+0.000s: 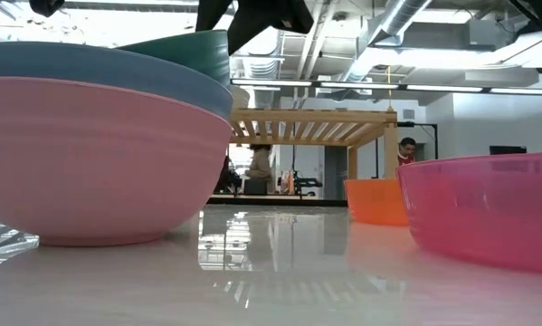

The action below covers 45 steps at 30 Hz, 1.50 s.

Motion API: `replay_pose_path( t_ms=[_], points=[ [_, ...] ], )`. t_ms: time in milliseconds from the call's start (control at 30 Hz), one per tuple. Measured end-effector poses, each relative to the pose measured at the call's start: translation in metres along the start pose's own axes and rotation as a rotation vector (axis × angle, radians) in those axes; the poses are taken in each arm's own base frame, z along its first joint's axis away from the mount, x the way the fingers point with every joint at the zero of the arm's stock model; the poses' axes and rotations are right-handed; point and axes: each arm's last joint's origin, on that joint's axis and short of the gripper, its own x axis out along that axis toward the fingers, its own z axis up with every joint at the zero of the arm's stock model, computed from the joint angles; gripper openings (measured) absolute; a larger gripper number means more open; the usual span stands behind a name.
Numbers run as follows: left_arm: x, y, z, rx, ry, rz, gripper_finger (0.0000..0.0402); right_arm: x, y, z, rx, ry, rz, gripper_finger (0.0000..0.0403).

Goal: Place and stack bowls onto a shelf
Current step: Stack the large green bowl on top of the large white bowl

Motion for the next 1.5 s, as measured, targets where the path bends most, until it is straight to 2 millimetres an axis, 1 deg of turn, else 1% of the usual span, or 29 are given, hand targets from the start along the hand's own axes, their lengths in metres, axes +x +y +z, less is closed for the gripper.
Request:
replay_pose_path(
  t_ms=[100, 233, 333, 433, 600, 700, 767, 867, 1033, 1233, 1400, 1500],
  points=[
    [0.000, 0.000, 0.000, 0.000, 0.000, 0.000, 0.0256, 0.000, 0.003, -0.002, -0.010, 0.001, 0.004, 0.0193],
    [0.000, 0.000, 0.000, 0.001, -0.001, 0.002, 0.0256, 0.006, 0.006, -0.004, 0.002, -0.015, 0.018, 0.0234],
    [0.000, 0.000, 0.000, 0.001, -0.007, 0.008, 0.0256, 0.007, 0.005, -0.003, 0.023, -0.021, 0.014, 0.0258],
    [0.000, 0.000, 0.000, 0.001, -0.011, 0.013, 0.0256, 0.007, 0.002, -0.001, 0.029, -0.025, 0.011, 0.0264],
    [0.000, 0.000, 0.000, 0.002, -0.011, 0.013, 0.0256, 0.025, 0.002, -0.009, 0.051, -0.015, -0.009, 0.0264],
    [0.000, 0.000, 0.000, 0.002, -0.012, 0.014, 0.0256, 0.024, 0.000, -0.010, 0.041, -0.008, -0.035, 0.0264],
    [0.000, 0.001, 0.000, 0.001, -0.013, 0.015, 0.0256, 0.023, -0.003, -0.011, 0.055, -0.015, -0.086, 0.0263],
    [0.000, 0.000, 0.000, 0.002, -0.013, 0.016, 0.0256, 0.023, -0.008, -0.014, 0.061, -0.002, -0.146, 0.0241],
    [0.000, 0.001, 0.000, 0.001, -0.013, 0.015, 0.0256, 0.024, -0.006, -0.013, 0.022, 0.008, -0.113, 0.0177],
    [0.000, 0.001, 0.000, 0.003, -0.012, 0.017, 0.0256, 0.024, -0.006, -0.012, 0.034, 0.003, -0.110, 0.0114],
    [0.000, 0.001, 0.000, 0.008, -0.009, 0.019, 0.0256, 0.024, -0.009, -0.010, 0.030, 0.006, -0.120, 0.0029],
    [0.000, 0.001, 0.000, 0.008, -0.008, 0.019, 0.0256, 0.025, -0.010, -0.009, 0.034, 0.002, -0.119, 0.0026]
  ],
)
